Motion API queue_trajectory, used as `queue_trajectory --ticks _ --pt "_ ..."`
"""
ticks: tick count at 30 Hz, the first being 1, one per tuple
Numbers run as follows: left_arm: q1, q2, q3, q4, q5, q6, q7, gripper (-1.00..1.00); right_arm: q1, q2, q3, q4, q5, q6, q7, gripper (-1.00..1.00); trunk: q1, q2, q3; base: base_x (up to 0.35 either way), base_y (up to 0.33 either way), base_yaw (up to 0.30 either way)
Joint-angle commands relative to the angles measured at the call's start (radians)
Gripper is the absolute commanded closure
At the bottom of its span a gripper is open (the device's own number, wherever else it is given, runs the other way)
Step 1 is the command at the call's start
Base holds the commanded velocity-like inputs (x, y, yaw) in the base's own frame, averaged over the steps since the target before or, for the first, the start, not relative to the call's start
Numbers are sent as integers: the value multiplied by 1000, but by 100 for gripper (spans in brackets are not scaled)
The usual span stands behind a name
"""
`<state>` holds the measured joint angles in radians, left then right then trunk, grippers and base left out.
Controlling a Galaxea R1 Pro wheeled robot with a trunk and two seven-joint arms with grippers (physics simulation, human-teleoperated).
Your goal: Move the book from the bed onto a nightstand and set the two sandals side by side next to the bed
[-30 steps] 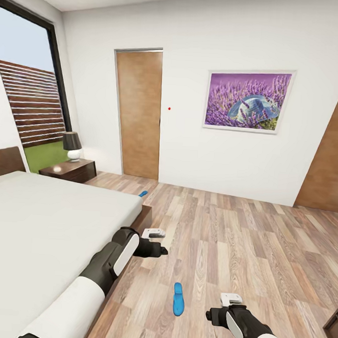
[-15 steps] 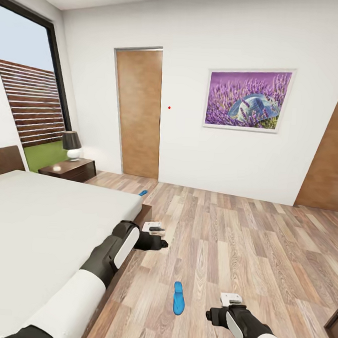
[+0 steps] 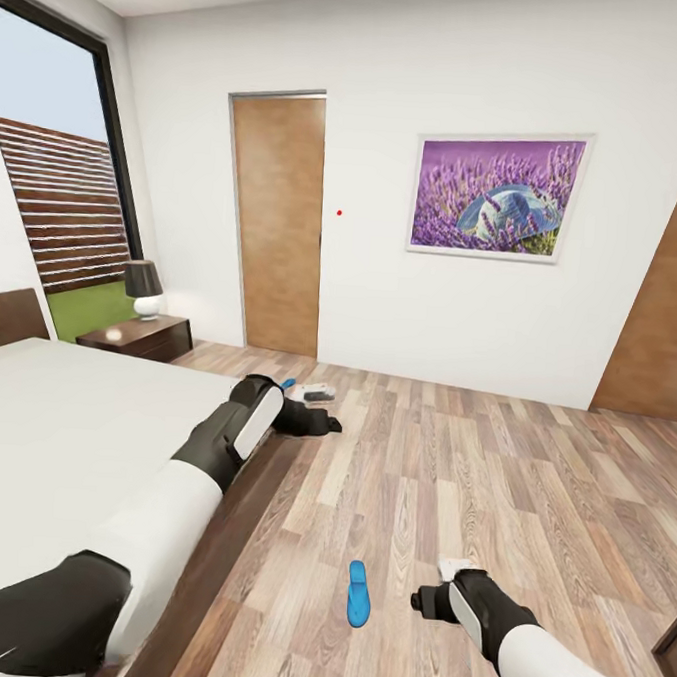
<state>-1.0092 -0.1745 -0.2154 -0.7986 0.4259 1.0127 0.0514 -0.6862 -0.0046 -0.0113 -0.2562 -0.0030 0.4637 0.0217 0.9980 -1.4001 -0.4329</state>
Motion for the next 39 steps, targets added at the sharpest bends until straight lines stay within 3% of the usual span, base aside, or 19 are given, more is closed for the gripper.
queue_trajectory --ticks 1,12,13,17,22,24,28,39 --pt "-21 0 -1 16 13 4 5 -100 -9 0 -1 -2 0 21 2 -100 4 -8 -4 0 0 0" --pt "-217 0 -1 215 129 3 6 -100 -97 5 -1 3 1 79 -2 -100 46 -85 -39 0 0 0" --pt "-301 0 0 271 163 3 6 -100 -129 7 -2 6 1 92 -12 -100 50 -92 -42 0 0 0" --pt "-423 0 0 336 183 3 7 -100 -173 10 -1 7 1 122 -22 -100 65 -120 -55 0 0 0" --pt "-497 0 1 383 192 3 6 -100 -220 28 -1 7 -1 134 -25 -100 84 -155 -70 0 0 0" --pt "-528 0 1 397 196 4 6 -100 -242 42 -1 1 -22 134 -26 -100 92 -169 -77 0 0 0" --pt "-539 0 0 402 198 4 5 -100 -250 59 0 -2 -50 132 -26 -100 107 -197 -89 0 0 0" --pt "-543 0 -2 404 200 4 5 -100 -252 66 3 3 -62 131 -26 -100 150 -274 -124 0 0 0"
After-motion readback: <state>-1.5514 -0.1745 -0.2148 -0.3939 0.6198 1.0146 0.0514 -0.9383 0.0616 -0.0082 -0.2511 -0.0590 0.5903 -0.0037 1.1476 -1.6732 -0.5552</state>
